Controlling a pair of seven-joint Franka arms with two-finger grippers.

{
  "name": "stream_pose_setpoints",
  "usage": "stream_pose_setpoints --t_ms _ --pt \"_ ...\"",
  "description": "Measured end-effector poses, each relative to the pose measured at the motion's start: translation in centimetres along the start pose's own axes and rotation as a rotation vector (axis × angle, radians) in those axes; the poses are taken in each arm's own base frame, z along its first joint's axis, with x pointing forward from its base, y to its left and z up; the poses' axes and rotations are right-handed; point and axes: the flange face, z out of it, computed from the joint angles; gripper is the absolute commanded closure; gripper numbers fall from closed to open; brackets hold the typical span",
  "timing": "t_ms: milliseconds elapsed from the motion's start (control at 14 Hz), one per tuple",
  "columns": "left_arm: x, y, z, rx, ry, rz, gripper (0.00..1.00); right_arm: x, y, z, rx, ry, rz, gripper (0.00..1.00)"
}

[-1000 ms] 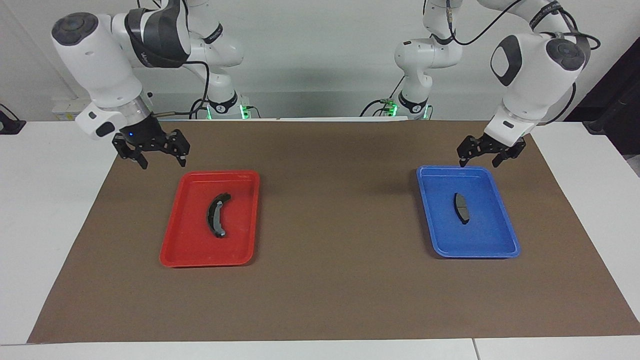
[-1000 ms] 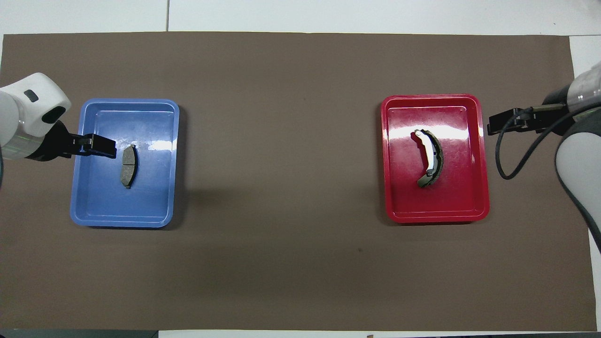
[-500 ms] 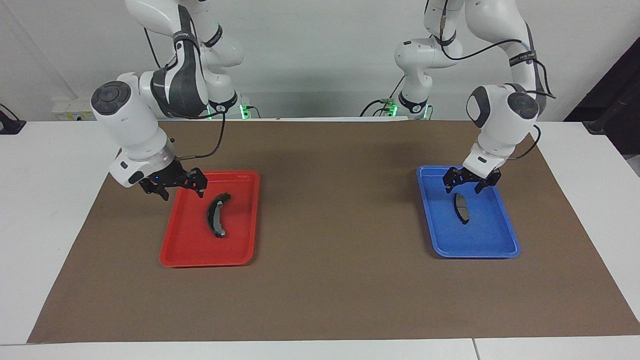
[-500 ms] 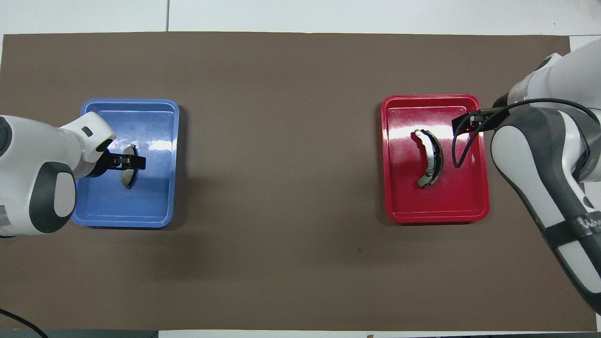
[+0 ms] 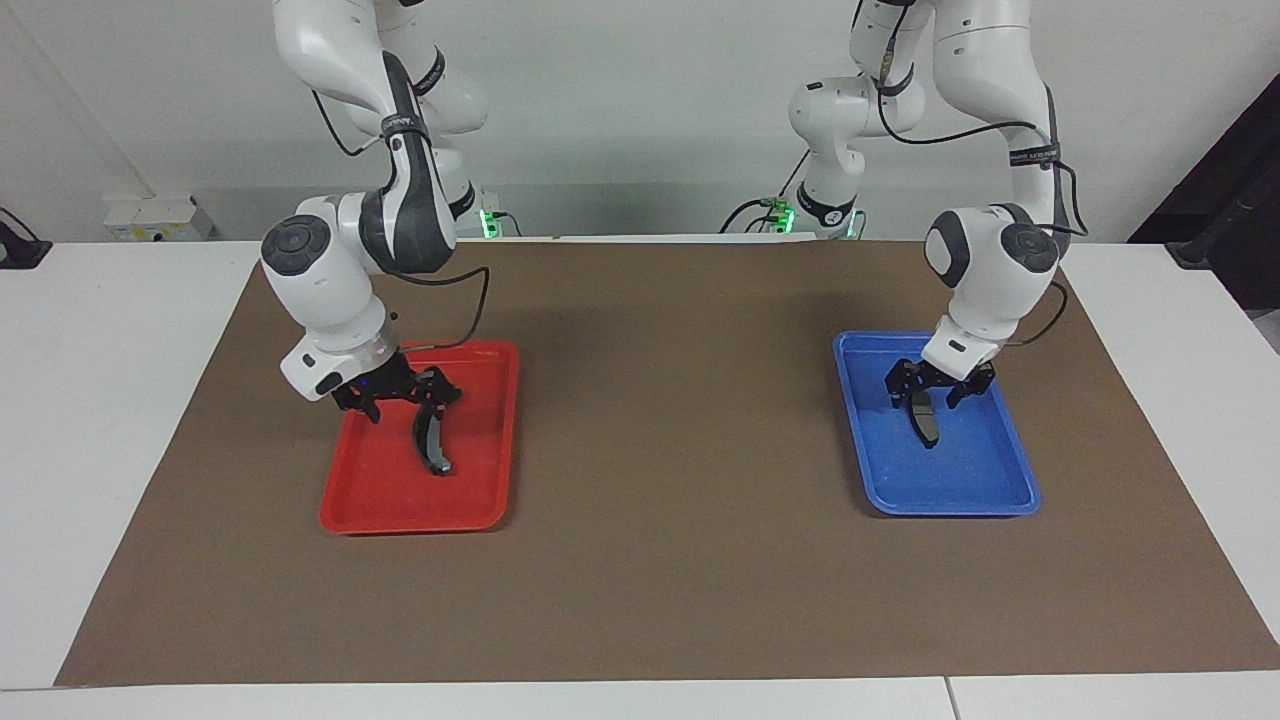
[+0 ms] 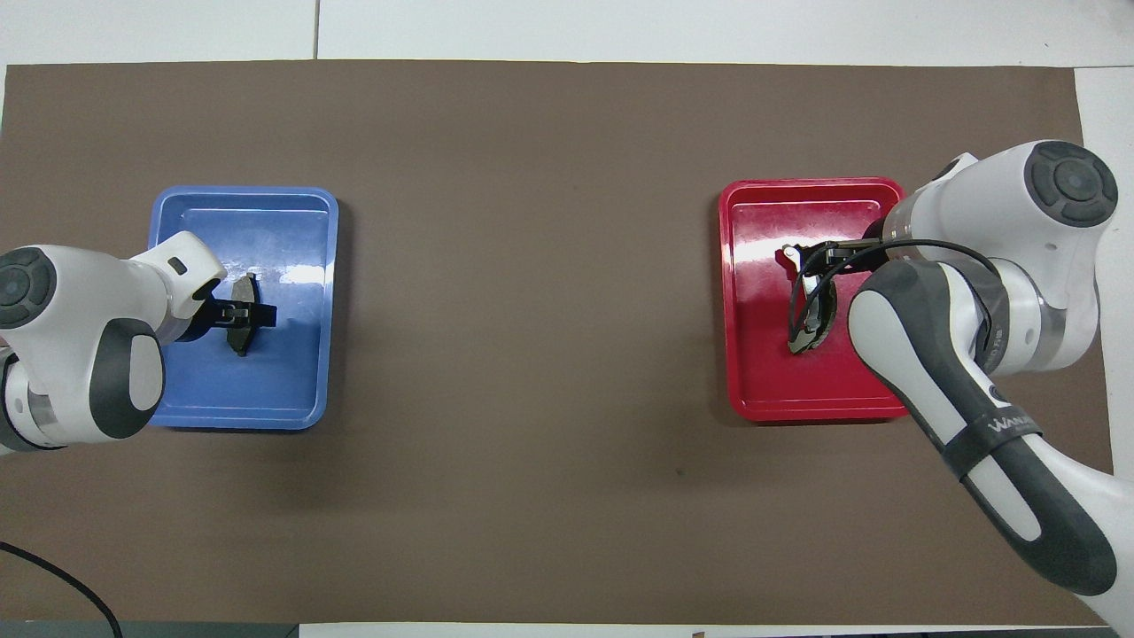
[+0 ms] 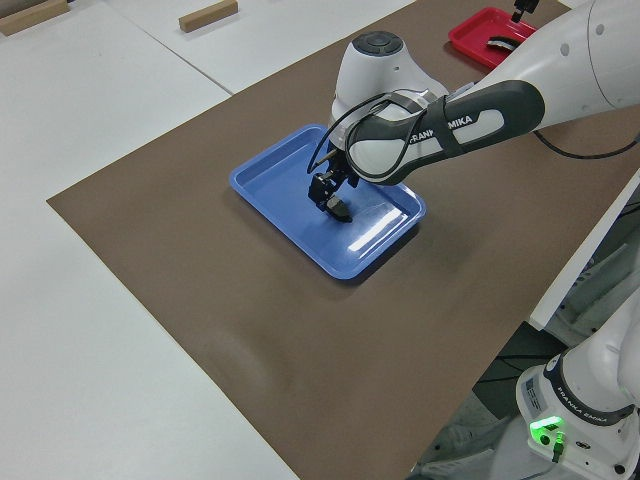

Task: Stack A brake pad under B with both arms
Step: 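Grasp the dark pad with the left gripper while the right gripper grasps the curved pad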

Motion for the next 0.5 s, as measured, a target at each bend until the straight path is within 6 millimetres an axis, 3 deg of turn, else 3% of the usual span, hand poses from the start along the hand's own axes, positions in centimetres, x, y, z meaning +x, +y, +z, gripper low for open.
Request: stream_pose_setpoints --t_ms 357,429,500 --pt "-0.1 -0.3 1.4 -0.001 -0.017 0.001 0.08 0.0 0.3 3.8 -0.001 -0.034 0.002 0.03" --pt "-0.1 -0.3 1.7 -0.002 -0.022 0.002 0.16 0.0 0.4 4.5 -0.002 -0.044 0.003 0.04" --pt "-0.2 -0.2 1.9 -0.002 -0.026 0.002 0.32 -0.1 0.5 5.0 -0.002 -0.053 0.004 0.05"
